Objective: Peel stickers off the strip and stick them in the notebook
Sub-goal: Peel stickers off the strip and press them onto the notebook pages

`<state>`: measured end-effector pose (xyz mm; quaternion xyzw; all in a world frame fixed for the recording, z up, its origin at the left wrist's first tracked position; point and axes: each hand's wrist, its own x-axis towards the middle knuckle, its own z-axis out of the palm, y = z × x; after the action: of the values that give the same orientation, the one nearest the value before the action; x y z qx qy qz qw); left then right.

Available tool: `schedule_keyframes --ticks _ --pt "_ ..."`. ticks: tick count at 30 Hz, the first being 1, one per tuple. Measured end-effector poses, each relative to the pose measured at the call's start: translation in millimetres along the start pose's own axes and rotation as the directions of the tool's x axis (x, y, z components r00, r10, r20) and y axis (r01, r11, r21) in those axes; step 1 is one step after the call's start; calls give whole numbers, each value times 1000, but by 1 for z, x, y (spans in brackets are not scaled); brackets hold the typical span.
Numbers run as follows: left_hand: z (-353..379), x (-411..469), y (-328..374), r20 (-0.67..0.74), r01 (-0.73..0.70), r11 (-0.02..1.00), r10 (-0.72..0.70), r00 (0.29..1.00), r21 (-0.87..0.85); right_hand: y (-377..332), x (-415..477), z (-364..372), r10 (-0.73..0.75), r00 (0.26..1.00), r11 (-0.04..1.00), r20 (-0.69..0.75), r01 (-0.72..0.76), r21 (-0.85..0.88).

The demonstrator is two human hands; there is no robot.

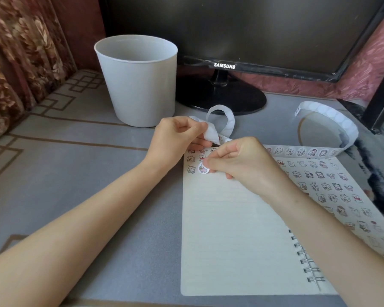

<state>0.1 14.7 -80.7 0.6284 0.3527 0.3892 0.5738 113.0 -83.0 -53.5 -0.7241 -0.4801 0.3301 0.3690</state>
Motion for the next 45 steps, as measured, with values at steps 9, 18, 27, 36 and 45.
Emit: schedule_keyframes --ticks 9,18,27,36,45 --pt "0 0 0 0 4 1000 -4 1000 -3 -1 0 2 -38 999 996 -8 38 -79" --pt "0 1 -1 -3 4 1000 -4 1000 5 3 2 3 -59 998 993 -35 55 -104" --pt "0 0 0 0 0 1000 0 1000 8 6 3 7 -87 994 989 -73 77 -129" --pt "0 -1 1 0 -6 1000 6 1000 9 7 0 11 -107 988 977 -110 84 -196" --pt "0 0 -1 -1 -7 999 7 1000 33 9 2 10 -104 988 975 -114 79 -206"
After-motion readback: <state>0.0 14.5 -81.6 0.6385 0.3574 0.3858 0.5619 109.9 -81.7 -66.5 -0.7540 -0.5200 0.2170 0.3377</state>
